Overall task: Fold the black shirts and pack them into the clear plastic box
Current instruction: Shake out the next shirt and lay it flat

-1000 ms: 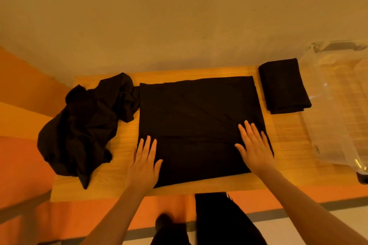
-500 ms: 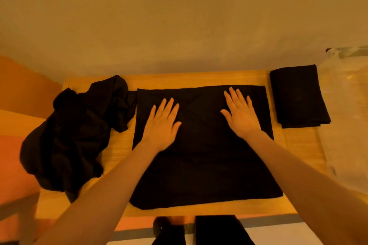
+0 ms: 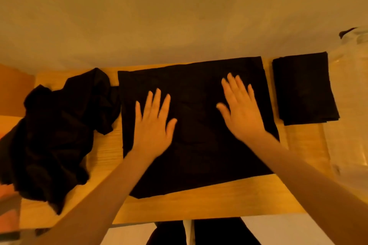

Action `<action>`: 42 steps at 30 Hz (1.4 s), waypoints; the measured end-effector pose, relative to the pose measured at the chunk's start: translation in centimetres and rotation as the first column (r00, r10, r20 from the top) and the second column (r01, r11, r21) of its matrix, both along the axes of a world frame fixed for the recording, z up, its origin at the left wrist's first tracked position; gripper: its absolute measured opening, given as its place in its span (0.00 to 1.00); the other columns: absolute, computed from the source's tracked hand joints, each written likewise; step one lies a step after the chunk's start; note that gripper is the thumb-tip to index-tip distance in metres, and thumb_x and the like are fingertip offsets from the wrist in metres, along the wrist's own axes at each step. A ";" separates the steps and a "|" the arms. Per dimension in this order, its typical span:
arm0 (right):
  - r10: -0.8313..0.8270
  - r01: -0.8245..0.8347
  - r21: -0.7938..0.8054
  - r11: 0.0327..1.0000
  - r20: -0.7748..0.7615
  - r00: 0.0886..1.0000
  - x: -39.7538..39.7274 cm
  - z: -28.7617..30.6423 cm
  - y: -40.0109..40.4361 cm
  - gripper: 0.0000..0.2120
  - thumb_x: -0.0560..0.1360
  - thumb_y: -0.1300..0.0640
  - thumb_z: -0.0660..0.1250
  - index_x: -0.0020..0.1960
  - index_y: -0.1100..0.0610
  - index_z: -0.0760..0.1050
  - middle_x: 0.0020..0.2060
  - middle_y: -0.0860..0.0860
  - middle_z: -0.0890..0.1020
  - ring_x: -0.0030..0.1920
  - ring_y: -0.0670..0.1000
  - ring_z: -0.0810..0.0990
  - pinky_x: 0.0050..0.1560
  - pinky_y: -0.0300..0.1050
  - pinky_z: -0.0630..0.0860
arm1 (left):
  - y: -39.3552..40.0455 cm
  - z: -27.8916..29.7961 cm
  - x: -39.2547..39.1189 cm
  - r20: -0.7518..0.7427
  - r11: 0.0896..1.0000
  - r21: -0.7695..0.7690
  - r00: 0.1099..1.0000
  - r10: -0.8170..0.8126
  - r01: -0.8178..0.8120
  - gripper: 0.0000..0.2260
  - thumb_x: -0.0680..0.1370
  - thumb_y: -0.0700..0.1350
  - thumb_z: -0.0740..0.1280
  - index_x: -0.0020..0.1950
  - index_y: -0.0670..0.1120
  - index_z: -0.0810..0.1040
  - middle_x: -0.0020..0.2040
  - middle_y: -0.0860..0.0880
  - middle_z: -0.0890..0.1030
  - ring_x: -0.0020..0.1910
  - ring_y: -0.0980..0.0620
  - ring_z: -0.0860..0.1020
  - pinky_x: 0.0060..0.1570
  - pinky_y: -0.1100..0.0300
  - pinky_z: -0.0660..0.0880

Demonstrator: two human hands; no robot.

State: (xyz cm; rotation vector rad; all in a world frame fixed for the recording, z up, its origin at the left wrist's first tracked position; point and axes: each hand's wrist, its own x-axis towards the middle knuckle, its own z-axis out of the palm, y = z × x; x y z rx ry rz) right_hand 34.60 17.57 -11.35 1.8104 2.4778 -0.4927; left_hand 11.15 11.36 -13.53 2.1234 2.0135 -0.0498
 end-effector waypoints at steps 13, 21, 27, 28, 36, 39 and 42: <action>-0.618 0.596 -0.170 0.785 -0.285 0.733 10.4 -0.3 -13.9 0.21 0.76 0.53 0.64 0.67 0.60 0.69 0.60 0.56 0.75 0.61 0.57 0.73 0.56 0.49 0.71 | -12.1 1.6 -3.0 0.398 0.831 -0.013 0.760 0.514 -0.556 0.17 0.79 0.48 0.62 0.62 0.37 0.73 0.56 0.40 0.76 0.56 0.41 0.74 0.56 0.43 0.71; -0.818 0.667 -0.481 0.568 -0.418 0.395 9.3 1.5 -14.6 0.05 0.74 0.58 0.68 0.45 0.61 0.79 0.38 0.54 0.79 0.41 0.52 0.75 0.39 0.45 0.68 | -17.4 2.0 -2.0 0.529 0.601 -0.379 0.368 0.765 -0.704 0.08 0.74 0.42 0.70 0.51 0.42 0.79 0.45 0.49 0.78 0.46 0.49 0.77 0.43 0.60 0.70; -0.860 0.445 -0.740 0.505 -0.479 0.177 10.9 1.5 -15.6 0.08 0.76 0.63 0.63 0.38 0.58 0.75 0.25 0.50 0.71 0.28 0.47 0.68 0.34 0.42 0.64 | -17.2 1.9 -1.9 0.529 0.514 -0.373 0.278 0.802 -0.772 0.08 0.75 0.41 0.68 0.52 0.39 0.78 0.48 0.43 0.80 0.47 0.46 0.76 0.46 0.56 0.70; -0.865 0.403 -0.766 0.500 -0.460 0.199 11.2 1.2 -15.7 0.10 0.76 0.64 0.63 0.36 0.59 0.73 0.24 0.50 0.70 0.27 0.48 0.67 0.33 0.43 0.62 | -17.2 1.9 -1.9 0.541 0.509 -0.382 0.260 0.800 -0.771 0.07 0.76 0.42 0.67 0.51 0.40 0.79 0.47 0.43 0.80 0.47 0.46 0.76 0.46 0.56 0.70; -0.922 0.291 -0.875 0.386 -0.374 0.099 13.4 0.4 -16.8 0.07 0.73 0.63 0.65 0.38 0.59 0.69 0.24 0.50 0.66 0.24 0.46 0.66 0.29 0.40 0.62 | -17.6 2.6 -3.7 0.619 0.399 -0.512 -0.005 0.785 -0.761 0.01 0.79 0.43 0.63 0.48 0.46 0.73 0.49 0.45 0.74 0.53 0.43 0.73 0.53 0.52 0.67; -0.940 0.313 -0.887 0.340 -0.331 0.084 13.3 0.5 -17.3 0.06 0.75 0.60 0.64 0.39 0.58 0.71 0.27 0.51 0.66 0.24 0.46 0.67 0.24 0.37 0.69 | -17.4 2.7 -4.1 0.585 0.428 -0.517 0.059 0.809 -0.741 0.03 0.78 0.41 0.63 0.51 0.44 0.74 0.51 0.44 0.75 0.57 0.41 0.73 0.53 0.51 0.68; -0.914 0.394 -0.832 0.391 -0.302 0.269 12.3 1.1 -17.4 0.04 0.75 0.61 0.67 0.43 0.60 0.77 0.30 0.54 0.75 0.26 0.47 0.73 0.29 0.39 0.72 | -17.2 3.0 -3.7 0.547 0.450 -0.536 0.113 0.830 -0.714 0.11 0.78 0.42 0.65 0.58 0.40 0.74 0.52 0.44 0.76 0.59 0.42 0.73 0.55 0.52 0.69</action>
